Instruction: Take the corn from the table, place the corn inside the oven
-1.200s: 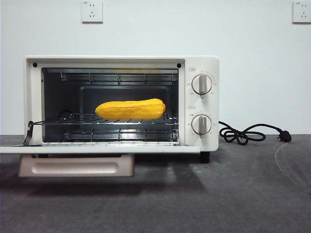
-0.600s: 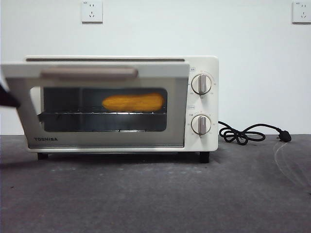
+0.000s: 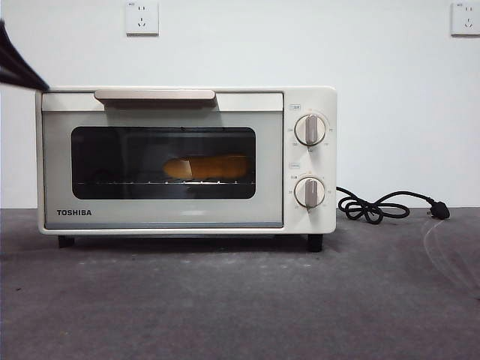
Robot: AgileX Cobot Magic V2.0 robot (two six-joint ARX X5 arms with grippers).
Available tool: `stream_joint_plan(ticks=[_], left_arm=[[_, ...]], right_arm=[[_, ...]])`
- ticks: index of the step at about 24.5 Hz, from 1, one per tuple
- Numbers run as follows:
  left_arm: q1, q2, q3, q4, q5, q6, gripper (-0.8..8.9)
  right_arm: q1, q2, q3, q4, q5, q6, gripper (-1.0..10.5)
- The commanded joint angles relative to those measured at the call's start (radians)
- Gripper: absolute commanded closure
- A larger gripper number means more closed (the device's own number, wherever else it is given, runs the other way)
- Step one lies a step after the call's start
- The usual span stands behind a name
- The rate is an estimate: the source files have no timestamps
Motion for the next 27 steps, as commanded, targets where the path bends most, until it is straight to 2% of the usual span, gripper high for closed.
stream_joint_plan(ticks=[1,5,8,10,15,19,24,27], left_arm=[[-0.012,-0.090,0.002,-0.072,-0.063,0.108,8.21],[-0.025,-0.252,0.002,-0.115,-0.165,0.109,8.21],[-0.038,-0.380,0.002,-0.118,-0.246,0.061,8.21],[-0.053,-0.458,0.002,-0.114,-0.323,0.020,8.21],[-0.116,-0.632,0.002,-0.092,-0.489,-0.097,8.21],[-0.149,-0.705,0.002,-0.090,-0.525,-0.136,8.21],[-0.154,-0.733,0.002,-0.095,-0.524,-0.148,8.18],[-0.154,-0.731,0.002,-0.122,-0.521,-0.196,8.18]], right_arm=[[0.000,0.002,0.002,0.022,0.024,-0.006,9.6],[0.000,0.002,0.002,0.026,0.124,-0.006,9.6],[0.000,0.002,0.002,0.026,0.230,-0.001,9.6],[0.000,0.002,0.002,0.026,0.262,0.000,9.6],[0.000,0.002,0.002,0.023,0.267,0.000,9.6],[0.000,0.002,0.002,0.020,0.267,0.000,9.6],[0.000,0.002,0.002,0.019,0.267,0.000,9.5],[0.000,0.002,0.002,0.019,0.268,0.000,9.5]])
